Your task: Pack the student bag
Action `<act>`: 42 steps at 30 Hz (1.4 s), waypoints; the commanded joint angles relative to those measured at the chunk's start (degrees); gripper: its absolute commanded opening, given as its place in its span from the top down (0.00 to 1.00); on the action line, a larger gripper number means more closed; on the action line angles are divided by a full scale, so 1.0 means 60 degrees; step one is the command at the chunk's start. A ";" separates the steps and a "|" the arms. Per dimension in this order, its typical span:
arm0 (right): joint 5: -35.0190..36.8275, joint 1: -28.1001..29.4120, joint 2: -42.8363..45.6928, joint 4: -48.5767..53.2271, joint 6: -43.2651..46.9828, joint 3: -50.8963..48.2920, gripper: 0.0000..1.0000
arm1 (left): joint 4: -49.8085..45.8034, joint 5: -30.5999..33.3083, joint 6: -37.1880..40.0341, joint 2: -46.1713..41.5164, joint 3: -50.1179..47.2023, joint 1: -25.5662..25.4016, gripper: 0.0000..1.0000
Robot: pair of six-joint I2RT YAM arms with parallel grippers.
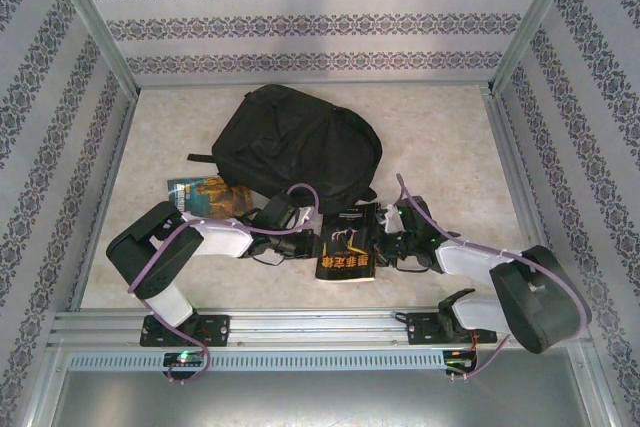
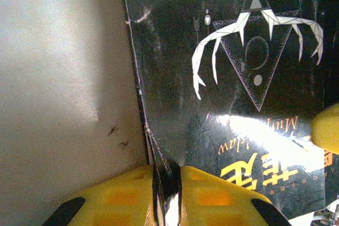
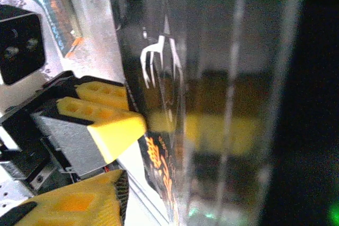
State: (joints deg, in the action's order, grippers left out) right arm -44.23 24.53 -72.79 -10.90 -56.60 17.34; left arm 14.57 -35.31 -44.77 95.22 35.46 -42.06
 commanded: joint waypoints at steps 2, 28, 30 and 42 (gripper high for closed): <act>0.0150 -0.0144 0.0235 0.0228 0.0569 0.0665 0.58 | 0.0011 -0.0171 0.0285 0.0092 -0.0221 -0.0321 0.75; 0.3560 -0.0477 0.4485 0.8081 0.3254 0.5348 1.00 | -0.4075 0.0623 0.1229 -0.4095 0.2198 0.1071 0.27; 0.2898 -0.0310 0.4074 0.7623 0.3649 0.6117 1.00 | -0.3917 0.0391 0.1155 -0.4160 0.2574 0.1390 0.24; -0.1211 0.0185 0.2296 0.4099 0.2973 0.7611 1.00 | -0.3258 -0.1476 0.1403 -0.4304 0.3904 0.2359 0.05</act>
State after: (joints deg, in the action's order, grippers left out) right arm -42.92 25.30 -59.05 24.08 -37.17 60.73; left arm -8.10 -39.09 -35.90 70.85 59.35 -29.67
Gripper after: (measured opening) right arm 0.189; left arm 0.957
